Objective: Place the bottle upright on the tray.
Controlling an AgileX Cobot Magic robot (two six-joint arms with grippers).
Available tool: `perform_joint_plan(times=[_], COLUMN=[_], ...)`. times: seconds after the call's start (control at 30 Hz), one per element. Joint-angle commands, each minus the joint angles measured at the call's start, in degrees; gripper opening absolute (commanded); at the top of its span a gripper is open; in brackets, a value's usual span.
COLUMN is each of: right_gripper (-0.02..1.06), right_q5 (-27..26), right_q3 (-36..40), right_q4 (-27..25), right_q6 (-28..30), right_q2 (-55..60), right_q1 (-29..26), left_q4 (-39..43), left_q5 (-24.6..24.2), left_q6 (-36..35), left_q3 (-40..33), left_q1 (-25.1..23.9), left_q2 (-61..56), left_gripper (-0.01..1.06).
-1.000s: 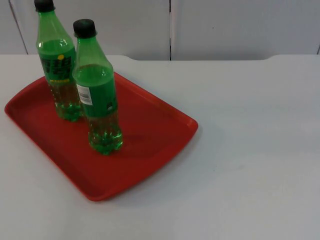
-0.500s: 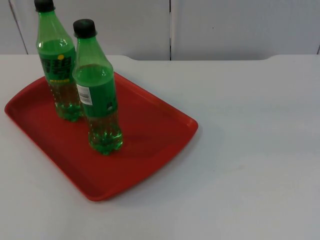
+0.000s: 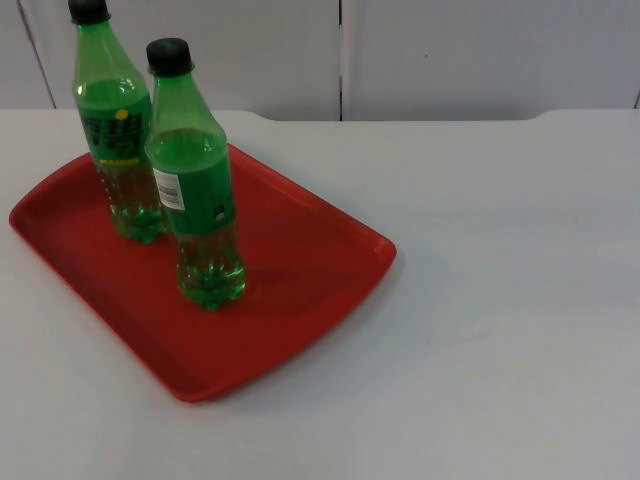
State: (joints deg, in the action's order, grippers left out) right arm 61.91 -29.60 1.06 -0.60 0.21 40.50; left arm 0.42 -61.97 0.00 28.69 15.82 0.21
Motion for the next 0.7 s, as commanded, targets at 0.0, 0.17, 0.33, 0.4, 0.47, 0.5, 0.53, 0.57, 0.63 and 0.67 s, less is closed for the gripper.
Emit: perform_joint_plan(times=[0.0,0.17,0.33,0.4,0.47,0.5,0.53,0.57,0.63,0.67], right_gripper=[1.05,1.05,1.05,1.05,1.05,1.05,1.05,1.05,1.05,1.05], right_q5=[-0.1,-0.1,-0.1,-0.1,-0.1,-0.1,-0.1,-0.1,-0.1,-0.1], right_q3=[0.1,0.1,0.1,0.1,0.1,0.1,0.1,0.1,0.1,0.1], right_q4=[0.1,0.1,0.1,0.1,0.1,0.1,0.1,0.1,0.1,0.1], right_q6=[0.2,0.2,0.2,0.2,0.2,0.2,0.2,0.2,0.2,0.2], right_q2=[-0.2,-0.2,-0.2,-0.2,-0.2,-0.2,-0.2,-0.2,-0.2,-0.2], right_q1=[-2.1,-7.5,-12.0,-14.4,-15.9,-16.9,-18.1,-18.4,-19.7,-20.2], left_q4=[0.2,0.2,0.3,0.3,0.3,0.3,0.3,0.3,0.3,0.3], left_q5=[0.4,0.4,0.4,0.4,0.4,0.4,0.4,0.4,0.4,0.4], left_q6=[0.0,0.0,0.0,0.0,0.0,0.0,0.0,0.0,0.0,0.0], left_q3=[-0.4,-0.4,-0.4,-0.4,-0.4,-0.4,-0.4,-0.4,-0.4,-0.4], left_q1=[0.3,0.3,0.3,0.3,0.3,0.3,0.3,0.3,0.3,0.3], left_q2=[-0.2,-0.2,-0.2,-0.2,-0.2,-0.2,-0.2,-0.2,-0.2,-0.2], left_gripper=[1.05,1.05,1.05,1.05,1.05,1.05,1.05,1.05,1.05,1.05])
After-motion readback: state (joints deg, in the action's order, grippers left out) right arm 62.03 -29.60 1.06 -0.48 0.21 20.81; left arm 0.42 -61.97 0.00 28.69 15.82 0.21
